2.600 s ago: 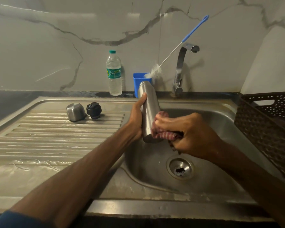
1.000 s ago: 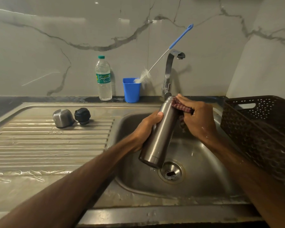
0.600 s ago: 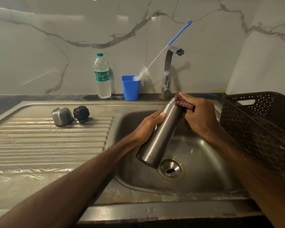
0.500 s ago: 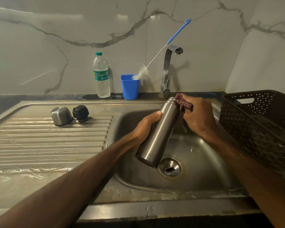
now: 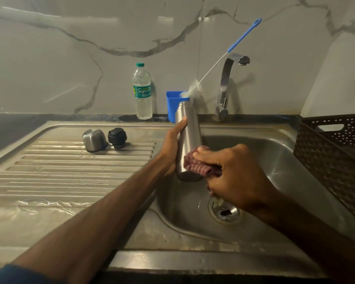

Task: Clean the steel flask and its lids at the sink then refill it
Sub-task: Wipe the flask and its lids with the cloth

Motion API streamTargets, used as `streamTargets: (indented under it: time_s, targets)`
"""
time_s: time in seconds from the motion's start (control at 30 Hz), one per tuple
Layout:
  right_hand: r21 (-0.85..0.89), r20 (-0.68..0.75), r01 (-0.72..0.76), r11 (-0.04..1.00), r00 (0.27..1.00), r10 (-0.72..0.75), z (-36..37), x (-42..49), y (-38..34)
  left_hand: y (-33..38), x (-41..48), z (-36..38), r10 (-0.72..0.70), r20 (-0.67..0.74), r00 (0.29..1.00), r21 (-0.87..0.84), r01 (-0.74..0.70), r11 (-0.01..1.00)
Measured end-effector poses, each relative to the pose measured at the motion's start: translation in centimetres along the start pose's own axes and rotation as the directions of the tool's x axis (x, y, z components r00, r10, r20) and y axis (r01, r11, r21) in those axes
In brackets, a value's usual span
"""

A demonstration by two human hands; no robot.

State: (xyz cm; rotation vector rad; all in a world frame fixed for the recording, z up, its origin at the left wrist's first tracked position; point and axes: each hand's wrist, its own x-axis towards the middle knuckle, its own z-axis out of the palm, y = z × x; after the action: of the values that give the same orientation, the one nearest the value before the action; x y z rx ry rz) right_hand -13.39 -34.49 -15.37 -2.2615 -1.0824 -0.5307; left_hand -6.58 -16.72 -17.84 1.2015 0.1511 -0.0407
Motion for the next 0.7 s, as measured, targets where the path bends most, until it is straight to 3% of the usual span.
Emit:
streamTargets:
  time_s: [0.07, 0.23, 0.43, 0.57, 0.7]
  targets:
    - [-0.049, -0.004, 0.080, 0.996, 0.997, -0.081, 0.1, -0.1, -0.5, 0.0, 0.3, -0.2, 0.019, -0.031, 0.999, -0.027, -0.020, 0.999]
    - [0.147, -0.033, -0.177, 0.973, 0.982, 0.184, -0.7, 0.3, 1.5, -0.2, 0.3, 0.3, 0.028, -0.029, 0.999, -0.094, -0.031, 0.995]
    - [0.027, 0.044, -0.017, 0.999, 0.999, 0.016, -0.2, -0.1, -0.2, -0.1, 0.9, -0.8, 0.043, -0.015, 0.999, -0.179, -0.045, 0.983]
    - [0.203, -0.009, -0.199, 0.959, 0.979, 0.205, -0.4, 0.3, 1.8, 0.0, 0.7, -0.4, 0.013, -0.043, 0.999, -0.203, -0.022, 0.979]
    - [0.191, -0.005, -0.170, 0.967, 0.985, 0.174, -0.5, 0.1, 1.5, -0.4, 1.0, -0.5, 0.016, -0.050, 0.999, -0.220, -0.027, 0.975]
